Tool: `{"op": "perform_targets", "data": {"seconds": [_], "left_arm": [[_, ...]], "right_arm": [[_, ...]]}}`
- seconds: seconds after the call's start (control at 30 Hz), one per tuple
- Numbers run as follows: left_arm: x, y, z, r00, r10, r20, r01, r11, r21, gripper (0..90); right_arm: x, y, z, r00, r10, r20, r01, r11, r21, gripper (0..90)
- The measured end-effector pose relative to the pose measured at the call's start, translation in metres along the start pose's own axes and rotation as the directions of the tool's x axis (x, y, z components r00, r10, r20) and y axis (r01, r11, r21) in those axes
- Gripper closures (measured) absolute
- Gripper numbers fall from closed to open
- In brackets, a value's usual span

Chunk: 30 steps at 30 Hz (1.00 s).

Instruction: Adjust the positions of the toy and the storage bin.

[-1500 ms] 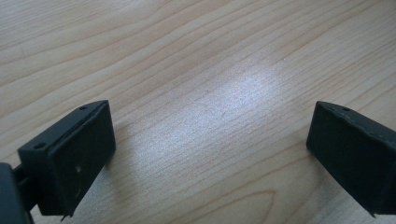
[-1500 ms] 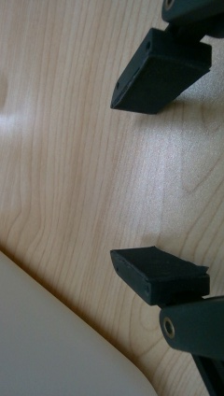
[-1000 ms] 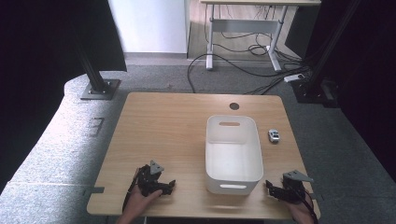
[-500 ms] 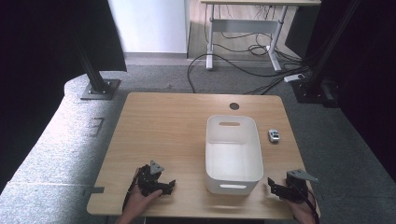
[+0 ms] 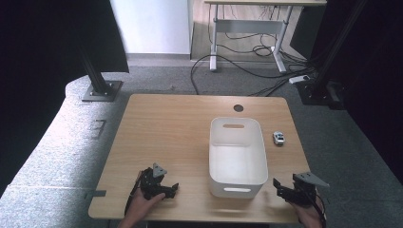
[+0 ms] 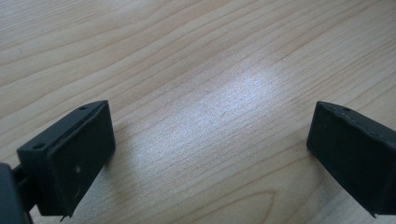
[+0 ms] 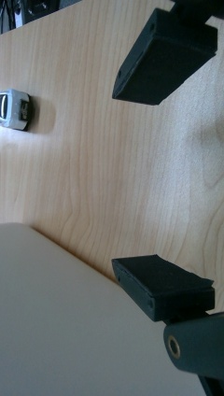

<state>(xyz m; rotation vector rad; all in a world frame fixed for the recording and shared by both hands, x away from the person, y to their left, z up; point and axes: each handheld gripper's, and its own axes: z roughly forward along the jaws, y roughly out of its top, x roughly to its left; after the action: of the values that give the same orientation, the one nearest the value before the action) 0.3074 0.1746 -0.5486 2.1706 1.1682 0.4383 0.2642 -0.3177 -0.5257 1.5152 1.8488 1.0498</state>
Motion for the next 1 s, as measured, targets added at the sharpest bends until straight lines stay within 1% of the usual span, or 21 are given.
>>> {"op": "perform_targets", "data": {"seconds": [0.2,0.3,0.47,0.63,0.73,0.87,0.97,1.0], "left_arm": [[0.000,0.000,0.000,1.0000,0.000,0.000,0.000,1.0000,0.000,1.0],[0.000,0.000,0.000,1.0000,0.000,0.000,0.000,1.0000,0.000,1.0],[0.000,0.000,0.000,1.0000,0.000,0.000,0.000,1.0000,0.000,1.0],[0.000,0.000,0.000,1.0000,0.000,0.001,0.000,1.0000,0.000,0.9],[0.000,0.000,0.000,1.0000,0.001,0.000,-0.001,1.0000,0.000,0.9],[0.000,0.000,0.000,1.0000,0.000,0.000,0.000,1.0000,0.000,0.9],[0.000,0.000,0.000,1.0000,0.001,0.001,-0.001,1.0000,0.000,0.9],[0.000,0.000,0.000,1.0000,0.000,0.001,0.000,1.0000,0.000,0.9]], "right_arm": [[0.004,0.004,-0.005,1.0000,0.004,-0.008,-0.004,1.000,-0.024,15.9],[0.005,0.007,-0.008,0.9996,0.019,-0.021,-0.020,0.999,-0.042,16.0],[0.009,0.012,-0.012,0.9990,0.027,-0.037,-0.029,0.998,-0.051,16.1],[0.013,0.018,-0.020,0.9985,0.026,-0.048,-0.030,0.997,-0.076,16.2],[0.016,0.022,-0.024,0.9989,0.013,-0.044,-0.017,0.995,-0.094,16.1],[0.020,0.026,-0.028,0.9988,0.009,-0.048,-0.014,0.994,-0.113,16.2],[0.021,0.030,-0.030,0.9986,0.011,-0.052,-0.017,0.992,-0.121,16.2],[0.021,0.031,-0.031,0.9981,0.019,-0.059,-0.026,0.992,-0.123,16.2]]}}
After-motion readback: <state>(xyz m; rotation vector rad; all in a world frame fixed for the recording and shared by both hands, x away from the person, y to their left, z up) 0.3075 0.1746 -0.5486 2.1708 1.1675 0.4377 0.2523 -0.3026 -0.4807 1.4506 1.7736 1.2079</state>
